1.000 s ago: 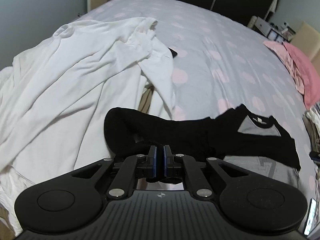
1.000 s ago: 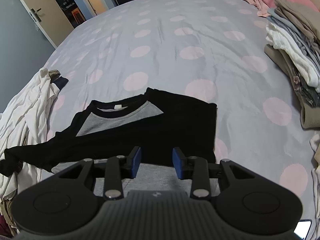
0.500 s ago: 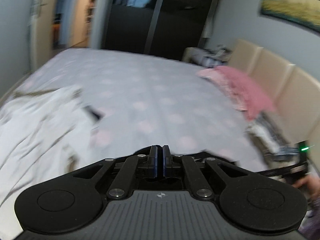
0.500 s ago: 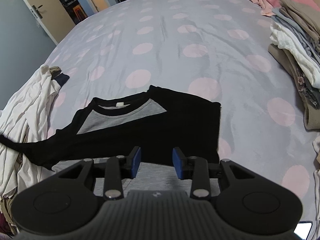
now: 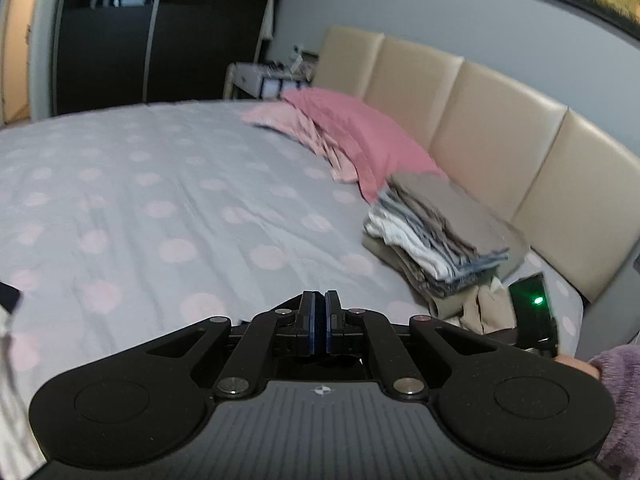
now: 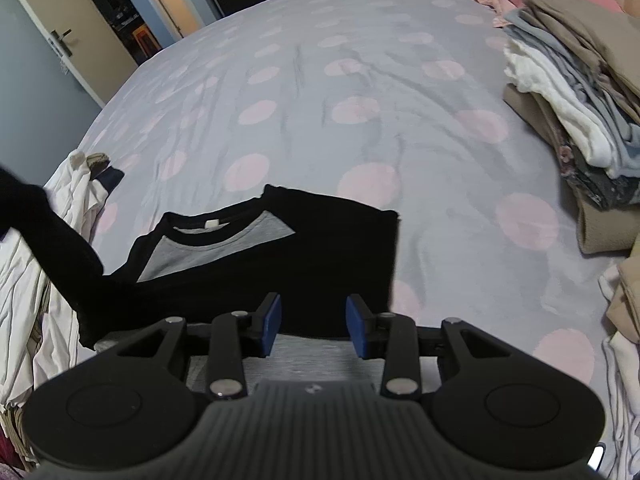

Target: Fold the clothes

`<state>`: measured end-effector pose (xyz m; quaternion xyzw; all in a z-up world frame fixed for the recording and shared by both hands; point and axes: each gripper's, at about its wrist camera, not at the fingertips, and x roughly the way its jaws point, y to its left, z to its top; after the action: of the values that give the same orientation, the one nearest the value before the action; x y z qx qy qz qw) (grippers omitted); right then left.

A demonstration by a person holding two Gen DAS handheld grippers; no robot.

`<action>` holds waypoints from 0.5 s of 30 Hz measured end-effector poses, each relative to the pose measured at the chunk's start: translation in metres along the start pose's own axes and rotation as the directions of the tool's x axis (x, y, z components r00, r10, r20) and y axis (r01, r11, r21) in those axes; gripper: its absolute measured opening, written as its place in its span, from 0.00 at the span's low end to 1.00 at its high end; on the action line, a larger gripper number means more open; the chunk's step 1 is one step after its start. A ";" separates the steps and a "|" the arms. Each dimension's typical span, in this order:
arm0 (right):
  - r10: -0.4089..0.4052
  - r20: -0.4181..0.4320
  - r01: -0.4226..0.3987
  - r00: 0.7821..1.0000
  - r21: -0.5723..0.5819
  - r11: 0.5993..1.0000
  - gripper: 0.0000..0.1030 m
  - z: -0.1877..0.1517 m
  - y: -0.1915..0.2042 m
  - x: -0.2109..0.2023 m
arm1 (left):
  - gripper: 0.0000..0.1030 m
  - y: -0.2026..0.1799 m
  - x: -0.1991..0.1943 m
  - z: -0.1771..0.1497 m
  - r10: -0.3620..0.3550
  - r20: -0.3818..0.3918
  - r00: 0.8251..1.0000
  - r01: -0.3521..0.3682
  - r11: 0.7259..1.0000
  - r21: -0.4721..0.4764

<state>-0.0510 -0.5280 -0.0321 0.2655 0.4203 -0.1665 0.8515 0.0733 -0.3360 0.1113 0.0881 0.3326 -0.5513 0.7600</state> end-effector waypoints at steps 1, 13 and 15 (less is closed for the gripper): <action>-0.004 -0.001 0.004 1.000 0.005 1.000 0.39 0.000 -0.003 0.000 | 0.03 -0.002 0.013 -0.003 -0.013 -0.029 1.000 0.013 1.000 0.001; 0.019 -0.047 -0.018 0.999 0.015 1.000 0.39 -0.004 -0.009 0.024 | 0.35 0.033 0.043 -0.041 0.076 -0.168 0.983 -0.076 0.997 0.004; 0.037 -0.059 -0.037 0.998 0.011 0.999 0.39 -0.006 -0.006 0.029 | 0.38 0.052 0.034 -0.049 0.124 -0.178 0.976 -0.128 0.992 -0.013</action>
<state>-0.0401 -0.5311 -0.0603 0.2824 0.4394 -0.1450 0.8403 0.1054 -0.3183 0.0418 0.1486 0.3992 -0.4879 0.7620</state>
